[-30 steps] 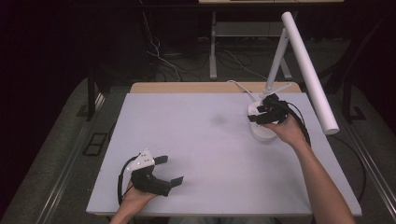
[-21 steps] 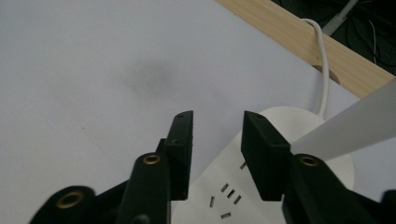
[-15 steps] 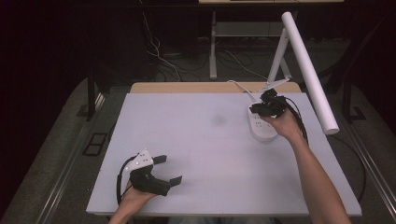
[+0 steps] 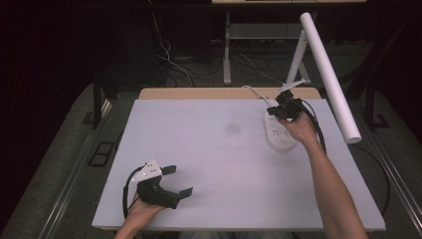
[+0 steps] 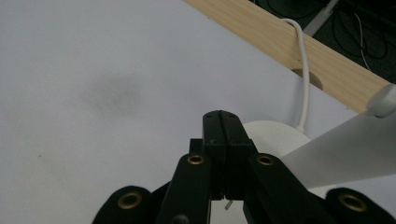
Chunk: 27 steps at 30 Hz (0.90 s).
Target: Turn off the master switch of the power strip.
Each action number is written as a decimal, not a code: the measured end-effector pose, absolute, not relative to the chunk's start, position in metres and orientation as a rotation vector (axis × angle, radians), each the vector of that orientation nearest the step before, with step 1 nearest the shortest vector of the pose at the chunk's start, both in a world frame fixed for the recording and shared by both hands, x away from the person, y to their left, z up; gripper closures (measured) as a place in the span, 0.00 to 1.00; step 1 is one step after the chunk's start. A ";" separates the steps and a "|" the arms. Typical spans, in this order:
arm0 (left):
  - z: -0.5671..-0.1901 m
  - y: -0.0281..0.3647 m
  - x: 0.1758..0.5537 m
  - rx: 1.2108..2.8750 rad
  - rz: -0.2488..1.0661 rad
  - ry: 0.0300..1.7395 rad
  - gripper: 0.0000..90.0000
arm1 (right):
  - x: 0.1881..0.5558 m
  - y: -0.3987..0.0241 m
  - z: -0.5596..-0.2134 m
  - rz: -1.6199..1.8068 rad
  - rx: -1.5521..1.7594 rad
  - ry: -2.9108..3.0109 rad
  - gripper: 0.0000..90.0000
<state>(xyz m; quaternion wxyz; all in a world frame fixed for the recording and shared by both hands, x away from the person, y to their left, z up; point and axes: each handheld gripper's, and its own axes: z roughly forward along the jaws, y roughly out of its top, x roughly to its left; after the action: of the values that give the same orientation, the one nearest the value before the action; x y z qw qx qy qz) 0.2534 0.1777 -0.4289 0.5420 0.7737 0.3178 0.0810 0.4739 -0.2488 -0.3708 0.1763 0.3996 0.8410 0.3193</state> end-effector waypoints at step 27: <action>-0.429 0.180 0.253 1.846 0.195 0.746 0.00 | 0.494 -0.246 -0.401 0.819 1.174 2.355 0.99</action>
<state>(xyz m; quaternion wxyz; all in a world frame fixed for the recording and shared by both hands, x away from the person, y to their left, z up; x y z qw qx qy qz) 0.2535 0.1795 -0.4291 0.5402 0.7765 0.3138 0.0821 0.4938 -0.2458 -0.4006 0.1914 0.4180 0.8388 0.2918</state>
